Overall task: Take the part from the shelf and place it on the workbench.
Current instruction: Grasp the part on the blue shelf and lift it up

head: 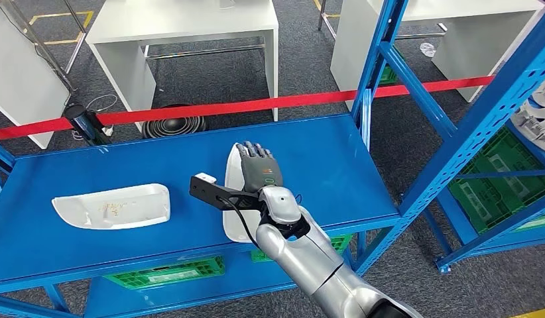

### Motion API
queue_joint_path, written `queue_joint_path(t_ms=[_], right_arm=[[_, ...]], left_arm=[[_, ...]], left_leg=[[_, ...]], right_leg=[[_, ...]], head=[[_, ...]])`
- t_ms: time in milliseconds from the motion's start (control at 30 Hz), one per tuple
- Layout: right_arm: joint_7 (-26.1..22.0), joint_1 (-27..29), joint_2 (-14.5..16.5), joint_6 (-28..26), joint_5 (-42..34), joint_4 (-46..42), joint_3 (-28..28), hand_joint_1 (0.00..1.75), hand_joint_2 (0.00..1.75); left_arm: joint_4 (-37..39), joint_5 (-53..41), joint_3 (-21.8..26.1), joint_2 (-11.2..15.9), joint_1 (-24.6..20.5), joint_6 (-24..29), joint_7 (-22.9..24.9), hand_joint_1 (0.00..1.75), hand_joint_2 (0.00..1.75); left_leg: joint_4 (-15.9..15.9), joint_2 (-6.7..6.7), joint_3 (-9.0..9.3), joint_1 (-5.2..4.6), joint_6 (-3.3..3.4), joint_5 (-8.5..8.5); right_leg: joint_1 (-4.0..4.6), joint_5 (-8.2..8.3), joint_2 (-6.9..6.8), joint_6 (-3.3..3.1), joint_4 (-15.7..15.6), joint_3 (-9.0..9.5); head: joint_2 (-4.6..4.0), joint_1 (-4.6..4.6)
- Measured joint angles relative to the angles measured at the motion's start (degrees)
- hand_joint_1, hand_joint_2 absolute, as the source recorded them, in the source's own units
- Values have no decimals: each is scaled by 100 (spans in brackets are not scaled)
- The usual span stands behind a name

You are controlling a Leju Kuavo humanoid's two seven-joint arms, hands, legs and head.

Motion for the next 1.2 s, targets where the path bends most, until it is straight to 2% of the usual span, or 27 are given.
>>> queue_joint_path(t_ms=[133,267,333,433,833,1067,1133,1200], right_arm=[[-54,38,-20,131,3,15,0,0,0],[-616,124,-31,422,-294,-94,0,0,175],[-922,187,-31,588,-501,-262,12,0,175],[-1088,224,-29,801,-675,-511,98,0,175],[-1108,219,-28,894,-834,-816,451,0,175],[-1125,196,-28,892,-914,-826,562,0,175],[-1126,170,-30,882,-956,-826,597,0,175],[-1124,143,-33,865,-978,-826,633,0,175]], left_arm=[[1,-12,0,-6,0,-1,5,0,0],[1,-11,6,-10,-2,-1,-27,0,0],[1,17,15,-11,-3,0,-66,0,0],[1,76,49,-13,-1,9,-93,0,0],[3,274,298,-14,44,-127,-140,0,0],[2,334,349,-13,45,-153,-149,0,0],[3,337,359,-23,42,-152,-152,0,0],[2,336,380,-31,40,-150,-154,0,0]], left_leg=[[0,1,0,0,-1,0],[0,1,0,0,-1,0],[0,1,0,0,-1,0],[0,1,0,0,-1,0],[13,1,-5,-24,17,-12],[11,4,-4,-32,90,-1],[-62,25,13,9,133,75],[-102,55,1,39,158,122]], right_leg=[[2,0,0,0,0,-1],[2,0,0,-1,0,0],[2,0,0,-1,0,0],[2,0,1,-1,0,0],[-15,2,0,14,-2,2],[-32,11,4,88,-8,19],[-23,-121,6,128,116,-21],[-40,-526,-6,175,635,-206]], head=[[0,0],[0,0],[0,0],[0,0],[0,-1],[0,-2],[0,12],[0,38]])
